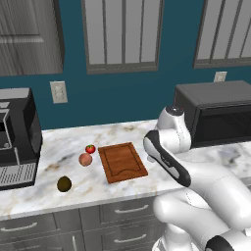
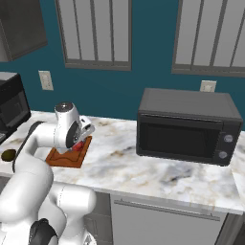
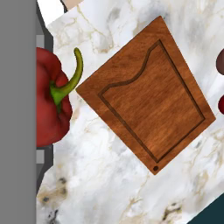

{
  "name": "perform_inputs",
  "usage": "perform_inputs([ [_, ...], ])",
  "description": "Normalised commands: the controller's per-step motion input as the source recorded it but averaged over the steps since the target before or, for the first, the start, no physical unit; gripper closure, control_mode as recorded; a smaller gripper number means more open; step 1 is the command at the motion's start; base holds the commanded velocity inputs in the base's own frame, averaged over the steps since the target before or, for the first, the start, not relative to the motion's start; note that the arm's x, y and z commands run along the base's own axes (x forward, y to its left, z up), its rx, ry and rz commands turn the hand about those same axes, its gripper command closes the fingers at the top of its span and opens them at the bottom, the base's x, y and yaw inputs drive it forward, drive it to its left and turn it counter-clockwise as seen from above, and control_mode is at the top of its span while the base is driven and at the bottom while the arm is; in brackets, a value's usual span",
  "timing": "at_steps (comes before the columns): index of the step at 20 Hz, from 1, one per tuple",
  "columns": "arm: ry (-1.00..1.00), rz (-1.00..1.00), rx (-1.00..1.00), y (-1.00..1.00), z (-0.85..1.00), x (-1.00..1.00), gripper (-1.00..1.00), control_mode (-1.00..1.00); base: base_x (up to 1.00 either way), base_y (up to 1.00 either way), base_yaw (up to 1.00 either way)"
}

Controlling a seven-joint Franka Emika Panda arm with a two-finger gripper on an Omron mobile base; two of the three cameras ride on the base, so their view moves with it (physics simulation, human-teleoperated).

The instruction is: Place the avocado, onion, tomato, and bell pepper on the cutting board.

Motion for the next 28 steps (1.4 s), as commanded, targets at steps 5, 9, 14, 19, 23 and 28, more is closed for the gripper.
perform_inputs([
  [5, 0.13, 0.03, 0.0, 0.67, 0.07, 0.31, 1.0, -1.0, 0.0, 0.0, 0.0],
  [9, 0.18, 0.0, 0.0, 0.45, 0.16, 0.52, 1.0, -1.0, 0.0, 0.0, 0.0],
  [14, 0.1, 0.0, 0.0, 0.3, 0.15, 0.31, 1.0, -1.0, 0.0, 0.0, 0.0],
  [19, 0.01, 0.0, 0.0, 0.2, 0.0, 0.18, 1.0, -1.0, 0.0, 0.0, 0.0],
  [23, 0.0, -0.08, 0.0, 0.22, 0.0, 0.25, 1.0, -1.0, 0.0, 0.0, 0.0],
  [28, 0.01, -0.09, 0.0, 0.23, 0.0, 0.16, 1.0, -1.0, 0.0, 0.0, 0.0],
])
